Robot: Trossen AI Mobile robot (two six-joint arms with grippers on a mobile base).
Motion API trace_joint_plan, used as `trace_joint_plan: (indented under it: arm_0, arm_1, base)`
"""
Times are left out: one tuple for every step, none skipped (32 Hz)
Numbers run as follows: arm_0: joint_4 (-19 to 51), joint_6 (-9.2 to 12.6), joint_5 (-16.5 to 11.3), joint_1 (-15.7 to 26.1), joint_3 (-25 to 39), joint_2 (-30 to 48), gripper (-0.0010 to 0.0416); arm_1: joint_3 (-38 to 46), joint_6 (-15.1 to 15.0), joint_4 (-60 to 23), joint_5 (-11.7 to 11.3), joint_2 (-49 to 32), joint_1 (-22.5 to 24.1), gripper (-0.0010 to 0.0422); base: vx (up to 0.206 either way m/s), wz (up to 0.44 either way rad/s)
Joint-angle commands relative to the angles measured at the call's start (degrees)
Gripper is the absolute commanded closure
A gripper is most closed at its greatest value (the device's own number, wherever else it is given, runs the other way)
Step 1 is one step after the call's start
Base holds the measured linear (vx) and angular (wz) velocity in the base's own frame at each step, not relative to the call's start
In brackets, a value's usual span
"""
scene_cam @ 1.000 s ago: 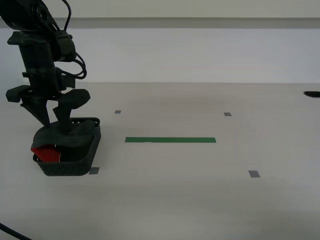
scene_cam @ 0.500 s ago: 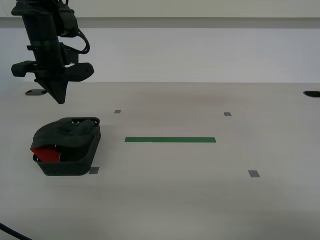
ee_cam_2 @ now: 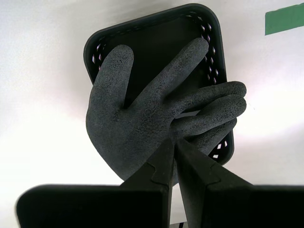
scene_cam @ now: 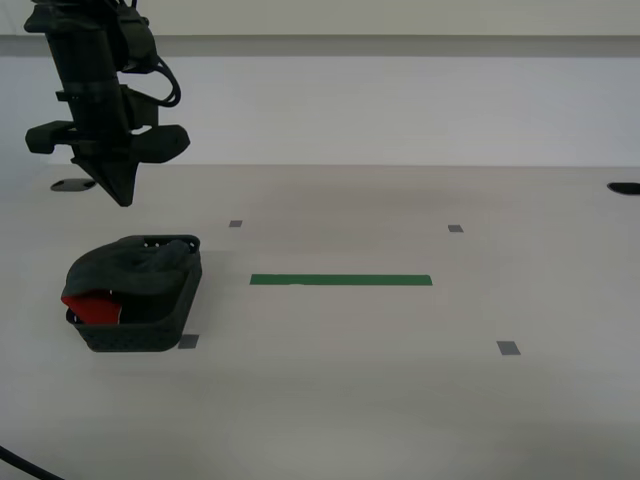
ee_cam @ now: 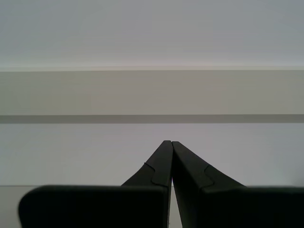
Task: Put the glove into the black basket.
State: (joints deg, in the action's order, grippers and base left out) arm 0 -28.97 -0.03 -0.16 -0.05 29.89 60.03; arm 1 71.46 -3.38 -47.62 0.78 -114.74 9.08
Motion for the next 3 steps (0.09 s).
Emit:
trace_joint_plan:
  arm_0:
    - [-0.1,0.0,0.0,0.1,0.1,0.0,0.0405]
    - [-0.1,0.0,0.0,0.1,0.1,0.0,0.0405]
    - [-0.1,0.0,0.0,0.0,0.1,0.0,0.0405]
  arm_1:
    - [0.0,0.0,0.2,0.1,0.0,0.0,0.0408]
    - [0.0,0.0,0.3,0.1,0.0,0.0,0.0408]
    - [0.0,0.0,0.4,0.1,0.0,0.0,0.0408]
  base:
    - [0.0,0.0]
    - [0.0,0.0]
    - [0.0,0.0]
